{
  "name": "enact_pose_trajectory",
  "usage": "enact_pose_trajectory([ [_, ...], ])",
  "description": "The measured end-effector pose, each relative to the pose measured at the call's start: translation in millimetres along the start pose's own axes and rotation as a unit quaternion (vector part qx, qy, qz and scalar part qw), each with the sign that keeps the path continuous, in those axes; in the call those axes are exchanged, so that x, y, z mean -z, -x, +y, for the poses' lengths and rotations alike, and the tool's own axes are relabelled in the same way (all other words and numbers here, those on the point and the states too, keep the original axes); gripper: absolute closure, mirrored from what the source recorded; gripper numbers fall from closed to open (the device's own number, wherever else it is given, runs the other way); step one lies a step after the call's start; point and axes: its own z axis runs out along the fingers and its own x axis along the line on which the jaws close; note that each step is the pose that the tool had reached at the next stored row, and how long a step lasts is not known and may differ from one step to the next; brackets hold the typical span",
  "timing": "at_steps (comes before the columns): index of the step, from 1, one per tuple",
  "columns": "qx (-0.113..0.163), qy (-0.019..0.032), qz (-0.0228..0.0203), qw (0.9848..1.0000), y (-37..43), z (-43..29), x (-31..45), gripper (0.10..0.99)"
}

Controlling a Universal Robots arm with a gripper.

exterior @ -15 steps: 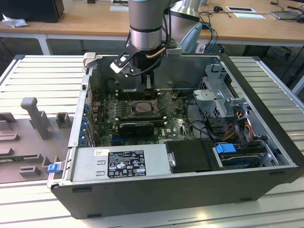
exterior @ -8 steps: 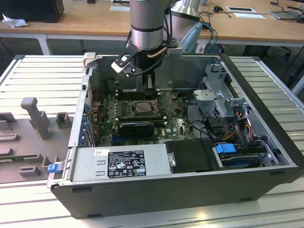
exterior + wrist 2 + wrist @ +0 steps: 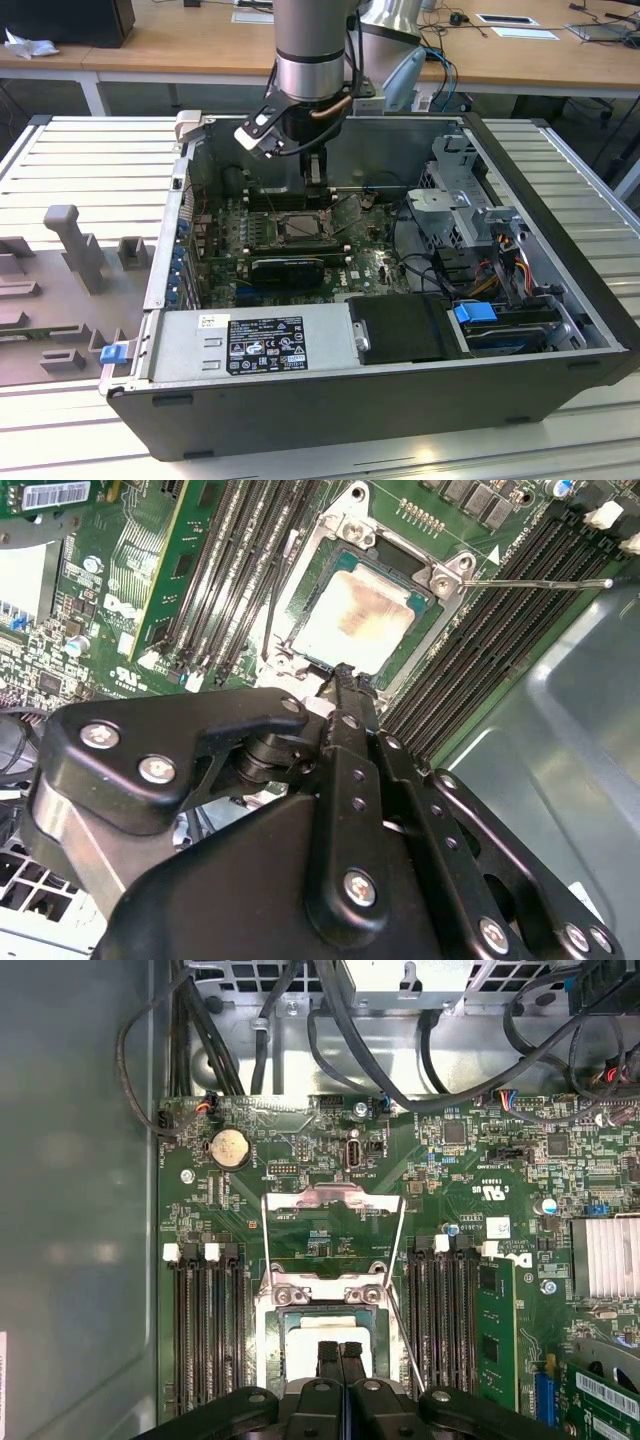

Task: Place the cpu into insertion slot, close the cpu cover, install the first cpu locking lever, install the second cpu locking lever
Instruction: 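Close the cpu cover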

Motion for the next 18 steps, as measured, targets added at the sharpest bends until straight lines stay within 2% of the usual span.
enact_pose_trajectory([
  [18, 0.0, 0.0, 0.0, 1.0, -0.1, 6.0, 3.8, 0.98],
])
